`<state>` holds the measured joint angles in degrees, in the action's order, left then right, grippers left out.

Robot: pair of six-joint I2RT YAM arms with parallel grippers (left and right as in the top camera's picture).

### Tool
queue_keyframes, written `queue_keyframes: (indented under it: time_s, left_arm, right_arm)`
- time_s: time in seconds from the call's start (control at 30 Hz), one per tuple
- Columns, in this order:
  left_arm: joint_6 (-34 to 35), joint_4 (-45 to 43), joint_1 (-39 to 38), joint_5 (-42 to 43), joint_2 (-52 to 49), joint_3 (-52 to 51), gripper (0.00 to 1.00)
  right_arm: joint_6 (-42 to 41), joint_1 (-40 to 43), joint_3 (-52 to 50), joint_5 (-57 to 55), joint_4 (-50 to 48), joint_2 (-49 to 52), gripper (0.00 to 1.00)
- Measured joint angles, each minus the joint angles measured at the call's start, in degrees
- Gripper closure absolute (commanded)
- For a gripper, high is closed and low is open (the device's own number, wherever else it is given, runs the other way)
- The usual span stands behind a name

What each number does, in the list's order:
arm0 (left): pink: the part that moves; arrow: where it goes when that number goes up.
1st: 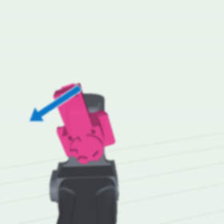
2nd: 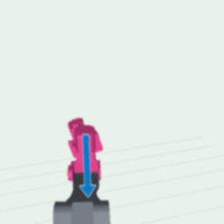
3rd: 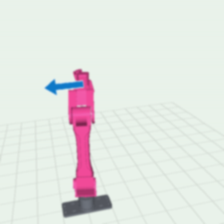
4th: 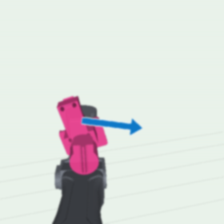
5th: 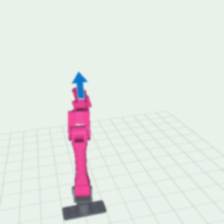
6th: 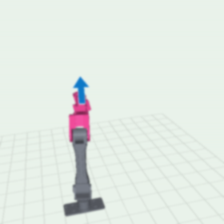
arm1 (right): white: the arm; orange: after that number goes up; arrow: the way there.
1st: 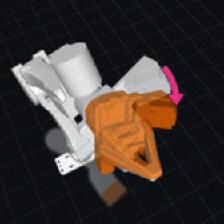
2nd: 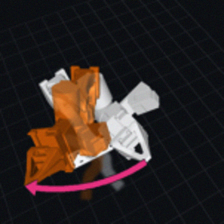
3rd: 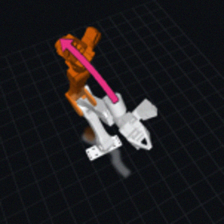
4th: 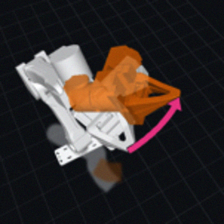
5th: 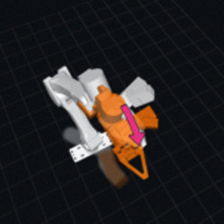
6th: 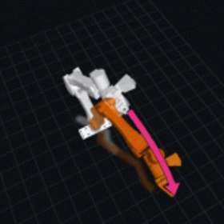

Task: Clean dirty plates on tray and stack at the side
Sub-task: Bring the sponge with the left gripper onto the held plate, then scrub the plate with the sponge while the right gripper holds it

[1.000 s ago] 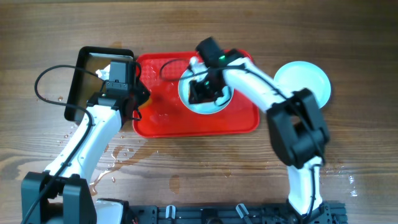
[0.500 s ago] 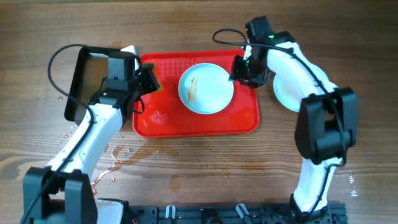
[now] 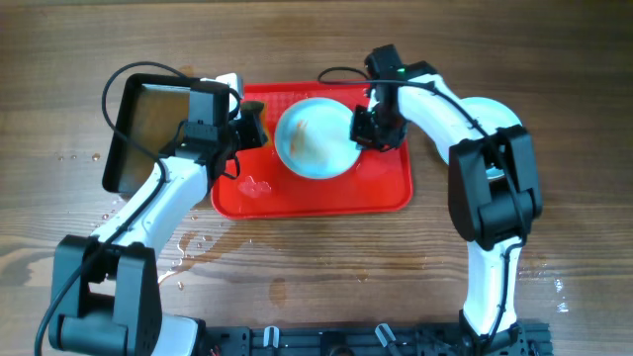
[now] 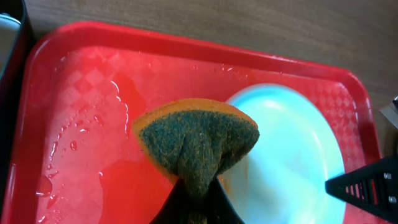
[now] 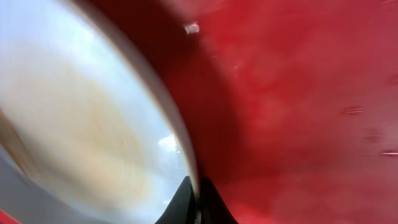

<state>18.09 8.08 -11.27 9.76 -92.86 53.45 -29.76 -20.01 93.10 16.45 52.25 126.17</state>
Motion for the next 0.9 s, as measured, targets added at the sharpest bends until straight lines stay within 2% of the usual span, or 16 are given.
queue_keyframes:
  time_s: [0.4, 0.7, 0.9]
  left_arm:
    - [-2.4, 0.3, -0.7, 0.0, -2.1, 0.0, 0.96]
    - [-8.7, -2.7, -4.8, 0.2, -10.0, 0.0, 0.96]
    - [-10.2, -3.3, -5.2, 0.2, -12.2, 0.0, 0.96]
  right_arm:
    - [5.9, -3.1, 0.0, 0.4, -1.1, 0.0, 0.96]
    - [7.2, -3.1, 0.0, 1.1, -1.6, 0.1, 0.96]
    - [7.6, -3.1, 0.0, 1.5, -1.7, 0.3, 0.96]
